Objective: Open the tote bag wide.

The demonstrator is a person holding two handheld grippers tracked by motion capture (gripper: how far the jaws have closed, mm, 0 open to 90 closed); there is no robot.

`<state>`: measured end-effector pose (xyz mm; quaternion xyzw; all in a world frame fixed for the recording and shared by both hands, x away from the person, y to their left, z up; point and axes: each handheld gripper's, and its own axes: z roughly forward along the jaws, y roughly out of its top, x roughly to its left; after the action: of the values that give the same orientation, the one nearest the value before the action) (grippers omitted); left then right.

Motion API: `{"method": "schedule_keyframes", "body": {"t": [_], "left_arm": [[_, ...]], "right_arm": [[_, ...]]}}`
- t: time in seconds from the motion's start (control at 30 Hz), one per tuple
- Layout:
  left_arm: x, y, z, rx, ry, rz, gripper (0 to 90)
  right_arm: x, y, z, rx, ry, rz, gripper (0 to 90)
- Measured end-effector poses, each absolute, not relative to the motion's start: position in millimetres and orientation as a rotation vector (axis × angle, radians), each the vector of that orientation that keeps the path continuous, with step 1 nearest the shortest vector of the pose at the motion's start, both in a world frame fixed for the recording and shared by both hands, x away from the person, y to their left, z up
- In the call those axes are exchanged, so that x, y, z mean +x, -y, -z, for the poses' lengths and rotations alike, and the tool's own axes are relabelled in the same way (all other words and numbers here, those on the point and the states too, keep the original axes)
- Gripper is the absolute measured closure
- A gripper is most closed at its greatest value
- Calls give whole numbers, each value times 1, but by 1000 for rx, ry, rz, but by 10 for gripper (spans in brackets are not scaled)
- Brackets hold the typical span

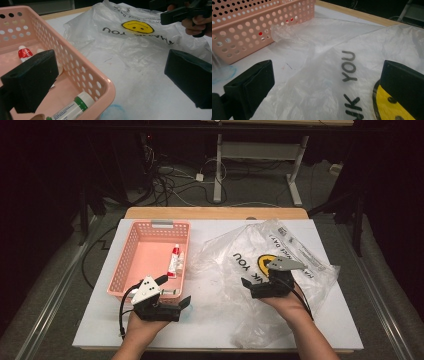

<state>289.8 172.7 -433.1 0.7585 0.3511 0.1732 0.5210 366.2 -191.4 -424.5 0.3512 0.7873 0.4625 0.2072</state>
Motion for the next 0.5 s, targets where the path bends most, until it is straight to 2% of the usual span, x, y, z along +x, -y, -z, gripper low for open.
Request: {"method": "schedule_keyframes", "body": {"t": [0.23,0.33,0.5], "left_arm": [[281,-181,431,1814,-856,-433,0],[279,-184,433,1820,-862,-428,0],[277,-185,435,1834,-857,-420,0]], "right_arm": [[377,175,424,951,-2222,-1311,49],[376,169,428,948,-2265,-1326,156],[376,164,430,940,-2302,-1349,229]]}}
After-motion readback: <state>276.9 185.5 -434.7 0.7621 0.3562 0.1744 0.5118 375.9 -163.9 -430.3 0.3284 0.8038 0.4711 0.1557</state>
